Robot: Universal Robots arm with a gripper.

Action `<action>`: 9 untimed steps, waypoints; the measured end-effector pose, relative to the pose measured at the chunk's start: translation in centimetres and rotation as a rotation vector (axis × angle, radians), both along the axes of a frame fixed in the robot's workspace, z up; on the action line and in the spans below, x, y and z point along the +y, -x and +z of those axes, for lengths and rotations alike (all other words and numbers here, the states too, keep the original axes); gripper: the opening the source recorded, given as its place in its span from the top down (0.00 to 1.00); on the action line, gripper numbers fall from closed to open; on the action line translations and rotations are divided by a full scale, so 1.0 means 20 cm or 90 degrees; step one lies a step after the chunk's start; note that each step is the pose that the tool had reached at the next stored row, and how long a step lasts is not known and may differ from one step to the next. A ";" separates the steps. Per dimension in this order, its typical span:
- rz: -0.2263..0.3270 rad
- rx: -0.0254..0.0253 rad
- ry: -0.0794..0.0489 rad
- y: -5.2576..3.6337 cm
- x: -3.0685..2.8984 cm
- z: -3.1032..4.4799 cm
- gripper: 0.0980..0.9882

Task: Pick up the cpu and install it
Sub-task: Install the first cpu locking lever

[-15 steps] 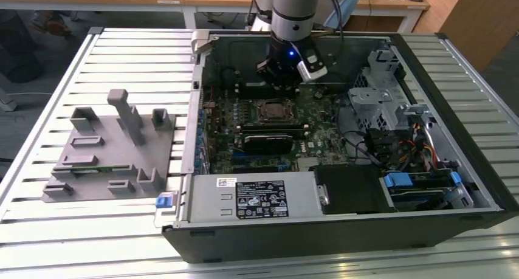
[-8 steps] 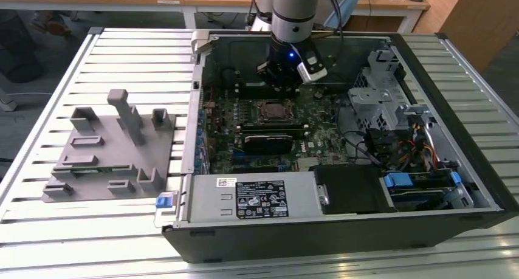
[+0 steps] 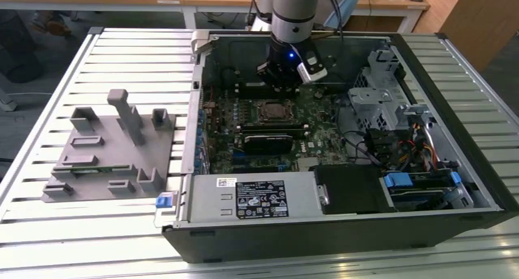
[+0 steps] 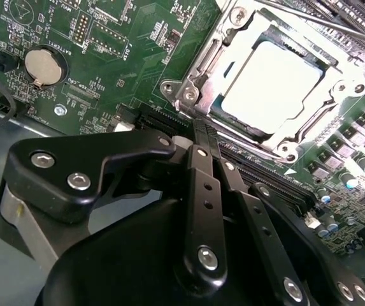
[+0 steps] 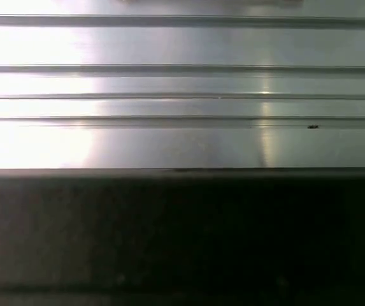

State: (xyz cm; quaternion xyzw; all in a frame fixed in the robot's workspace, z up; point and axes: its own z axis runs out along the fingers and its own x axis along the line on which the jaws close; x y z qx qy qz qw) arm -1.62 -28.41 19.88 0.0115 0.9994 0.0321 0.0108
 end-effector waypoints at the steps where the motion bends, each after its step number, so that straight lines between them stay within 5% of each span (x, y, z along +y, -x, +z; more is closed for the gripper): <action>1: 0.000 -0.0004 -0.001 0.000 0.001 -0.003 0.99; 9: 0.000 -0.0001 -0.001 0.000 0.001 0.014 0.99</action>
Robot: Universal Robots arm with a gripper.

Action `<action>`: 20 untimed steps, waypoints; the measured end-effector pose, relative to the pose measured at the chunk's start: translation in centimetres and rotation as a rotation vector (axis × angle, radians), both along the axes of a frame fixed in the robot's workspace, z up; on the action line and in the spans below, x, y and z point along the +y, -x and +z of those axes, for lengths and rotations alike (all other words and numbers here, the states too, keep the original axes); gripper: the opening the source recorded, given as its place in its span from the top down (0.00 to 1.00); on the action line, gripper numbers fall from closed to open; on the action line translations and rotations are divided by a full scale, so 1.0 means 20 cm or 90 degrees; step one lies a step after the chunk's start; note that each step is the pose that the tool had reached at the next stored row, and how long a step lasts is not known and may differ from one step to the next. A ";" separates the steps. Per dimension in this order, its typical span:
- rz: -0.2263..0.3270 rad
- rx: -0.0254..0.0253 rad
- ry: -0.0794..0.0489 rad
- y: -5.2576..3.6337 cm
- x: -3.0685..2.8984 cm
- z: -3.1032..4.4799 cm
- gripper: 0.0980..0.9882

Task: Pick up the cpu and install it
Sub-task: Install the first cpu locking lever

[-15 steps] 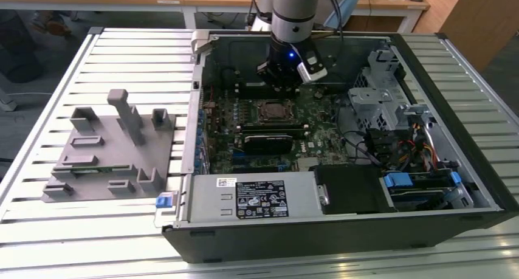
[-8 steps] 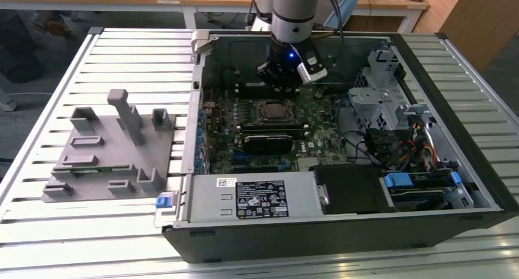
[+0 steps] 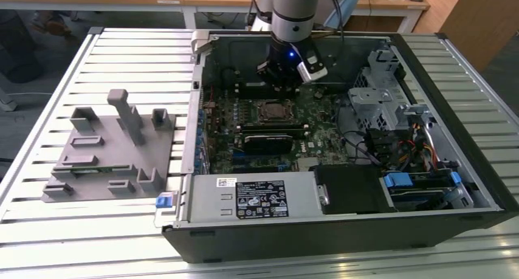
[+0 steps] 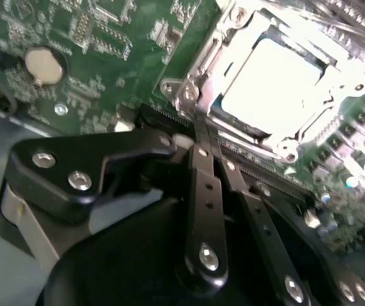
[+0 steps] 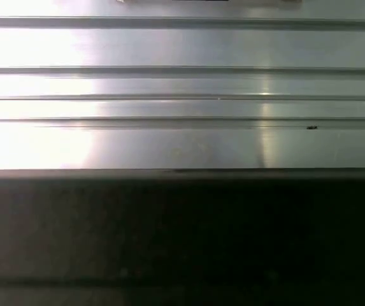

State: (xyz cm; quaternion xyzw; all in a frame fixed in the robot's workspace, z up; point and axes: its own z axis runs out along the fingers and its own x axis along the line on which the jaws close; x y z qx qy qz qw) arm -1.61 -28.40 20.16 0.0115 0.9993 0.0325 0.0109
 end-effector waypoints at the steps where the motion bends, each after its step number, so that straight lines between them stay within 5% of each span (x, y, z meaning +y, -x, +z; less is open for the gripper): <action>1: 0.000 0.0001 0.000 0.000 0.000 0.009 0.99; 20: 0.000 0.0008 0.000 -0.012 -0.026 0.032 0.99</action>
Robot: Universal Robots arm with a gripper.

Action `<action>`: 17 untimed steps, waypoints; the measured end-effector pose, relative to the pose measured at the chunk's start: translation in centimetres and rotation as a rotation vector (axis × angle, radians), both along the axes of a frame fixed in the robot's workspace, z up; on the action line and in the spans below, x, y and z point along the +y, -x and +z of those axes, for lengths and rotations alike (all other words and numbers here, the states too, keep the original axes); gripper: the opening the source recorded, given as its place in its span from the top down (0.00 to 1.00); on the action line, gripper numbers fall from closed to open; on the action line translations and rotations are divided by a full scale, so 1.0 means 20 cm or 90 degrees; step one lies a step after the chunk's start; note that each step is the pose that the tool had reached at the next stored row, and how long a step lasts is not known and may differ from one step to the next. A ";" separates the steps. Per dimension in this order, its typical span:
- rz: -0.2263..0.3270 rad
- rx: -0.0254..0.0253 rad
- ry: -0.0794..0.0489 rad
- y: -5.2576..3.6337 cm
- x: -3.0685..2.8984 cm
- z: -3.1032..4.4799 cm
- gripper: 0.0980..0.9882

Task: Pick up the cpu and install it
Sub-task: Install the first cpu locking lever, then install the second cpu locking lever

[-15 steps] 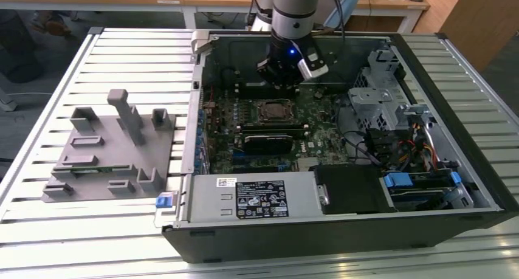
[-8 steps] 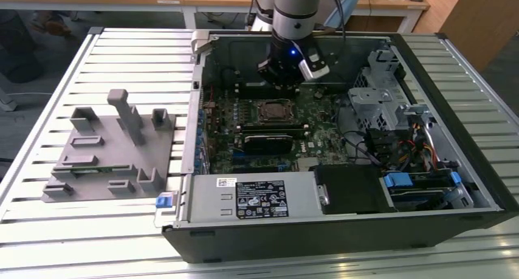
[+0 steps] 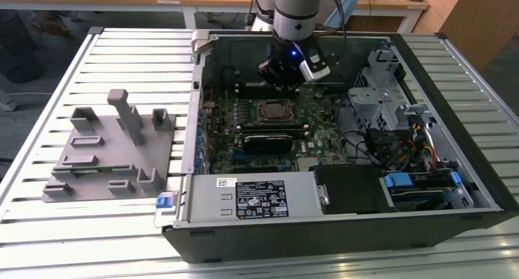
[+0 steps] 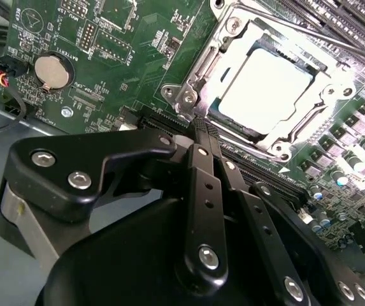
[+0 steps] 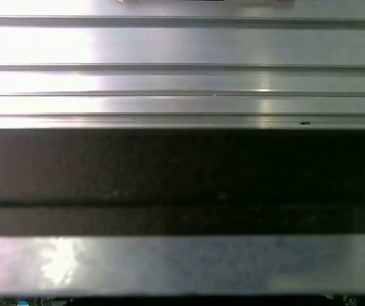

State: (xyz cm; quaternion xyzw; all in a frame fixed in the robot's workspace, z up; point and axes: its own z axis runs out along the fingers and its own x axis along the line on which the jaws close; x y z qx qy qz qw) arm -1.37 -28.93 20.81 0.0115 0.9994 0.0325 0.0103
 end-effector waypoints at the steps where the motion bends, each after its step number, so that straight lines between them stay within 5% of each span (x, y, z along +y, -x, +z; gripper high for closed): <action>1: 0.000 0.0001 0.000 0.000 -0.001 0.000 0.99; 17: 0.000 0.0001 0.000 -0.010 -0.049 0.000 0.99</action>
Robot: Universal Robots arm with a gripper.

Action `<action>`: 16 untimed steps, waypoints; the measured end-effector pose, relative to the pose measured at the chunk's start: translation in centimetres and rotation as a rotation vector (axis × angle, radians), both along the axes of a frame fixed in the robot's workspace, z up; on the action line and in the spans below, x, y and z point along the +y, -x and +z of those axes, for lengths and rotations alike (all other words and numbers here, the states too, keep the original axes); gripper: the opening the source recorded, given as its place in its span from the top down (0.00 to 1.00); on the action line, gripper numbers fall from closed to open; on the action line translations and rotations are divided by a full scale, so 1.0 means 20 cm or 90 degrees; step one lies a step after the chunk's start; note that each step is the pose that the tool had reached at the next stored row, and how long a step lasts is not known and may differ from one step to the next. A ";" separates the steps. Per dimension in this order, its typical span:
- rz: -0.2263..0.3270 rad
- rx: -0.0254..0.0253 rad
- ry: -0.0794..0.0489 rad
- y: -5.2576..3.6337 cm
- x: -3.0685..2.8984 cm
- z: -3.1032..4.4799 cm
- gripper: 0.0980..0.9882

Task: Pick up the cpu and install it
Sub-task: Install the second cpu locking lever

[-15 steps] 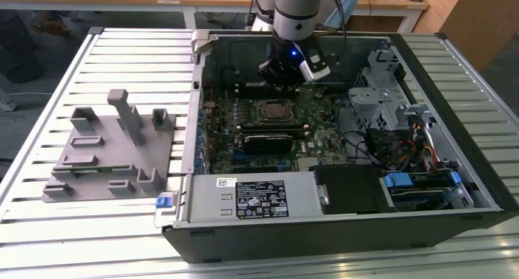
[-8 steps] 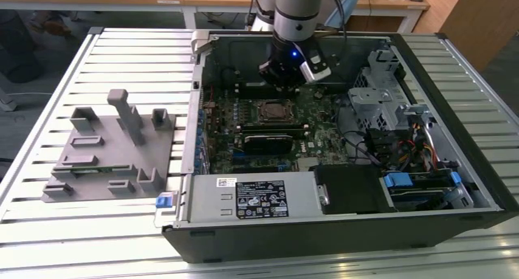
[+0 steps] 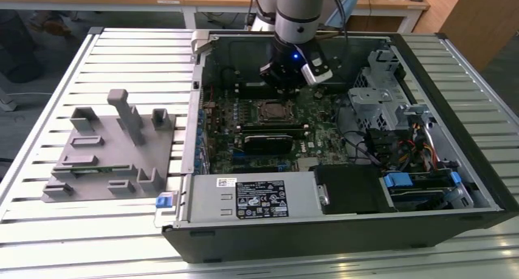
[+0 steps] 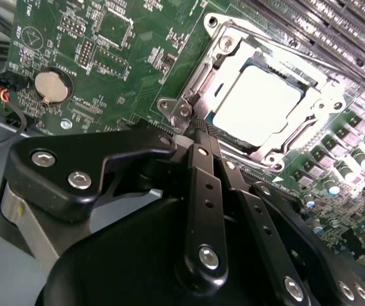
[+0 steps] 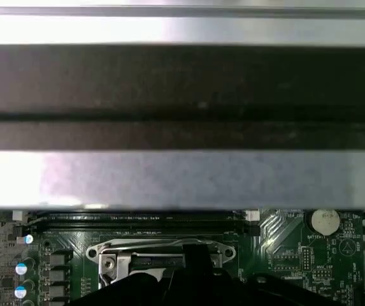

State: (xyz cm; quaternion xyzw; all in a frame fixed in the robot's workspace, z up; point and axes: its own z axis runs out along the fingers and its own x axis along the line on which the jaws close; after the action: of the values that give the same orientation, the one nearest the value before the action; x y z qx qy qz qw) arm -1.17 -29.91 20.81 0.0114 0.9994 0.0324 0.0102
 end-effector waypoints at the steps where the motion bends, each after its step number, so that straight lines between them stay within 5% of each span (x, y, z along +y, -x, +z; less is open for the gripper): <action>1: 0.000 0.0000 0.000 0.000 -0.002 0.000 0.99; 6: 0.000 0.0000 0.000 0.000 -0.004 0.010 0.99; 11: 0.000 0.0000 0.000 0.000 -0.004 0.087 0.99; 16: 0.000 -0.0001 0.004 0.000 -0.005 0.092 0.99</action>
State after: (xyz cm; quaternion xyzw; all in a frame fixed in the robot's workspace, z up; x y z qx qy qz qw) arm -1.17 -30.01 22.65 0.0114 0.9995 0.0292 0.0103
